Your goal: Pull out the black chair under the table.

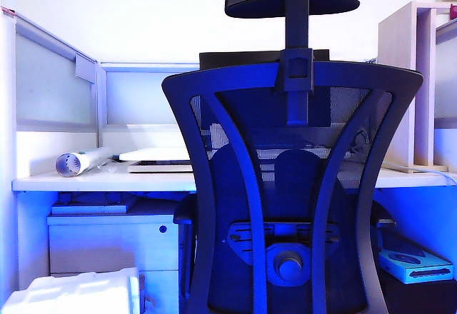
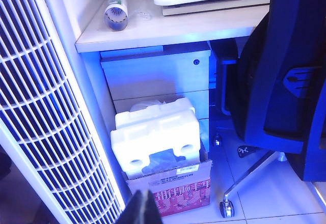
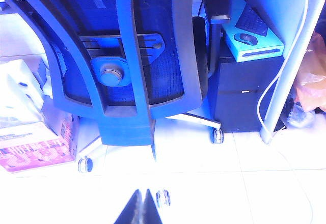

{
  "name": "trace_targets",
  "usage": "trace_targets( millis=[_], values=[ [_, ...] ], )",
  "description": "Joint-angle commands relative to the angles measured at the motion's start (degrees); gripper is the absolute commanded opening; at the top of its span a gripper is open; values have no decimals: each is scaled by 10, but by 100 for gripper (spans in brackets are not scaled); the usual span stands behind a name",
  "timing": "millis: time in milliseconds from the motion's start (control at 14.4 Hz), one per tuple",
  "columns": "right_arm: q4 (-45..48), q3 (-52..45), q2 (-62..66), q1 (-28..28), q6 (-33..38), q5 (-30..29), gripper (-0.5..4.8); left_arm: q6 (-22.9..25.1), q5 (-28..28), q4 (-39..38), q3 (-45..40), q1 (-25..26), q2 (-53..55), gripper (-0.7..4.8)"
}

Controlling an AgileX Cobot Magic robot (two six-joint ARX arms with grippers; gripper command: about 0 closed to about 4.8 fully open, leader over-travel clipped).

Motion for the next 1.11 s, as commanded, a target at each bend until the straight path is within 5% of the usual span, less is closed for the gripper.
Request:
trace_targets(
  millis=[69, 416, 901, 1109],
  values=[
    [0, -2, 0, 0, 0, 0, -5, 0, -5, -10, -1, 0, 0, -4],
    [0, -2, 0, 0, 0, 0, -5, 0, -3, -10, 0, 0, 0, -4],
    [1, -2, 0, 1, 1, -15, -5, -4, 210, 125, 0, 0, 0, -4],
    [30, -2, 0, 1, 1, -78, -5, -45, 229, 162, 0, 0, 0, -4]
  ],
)
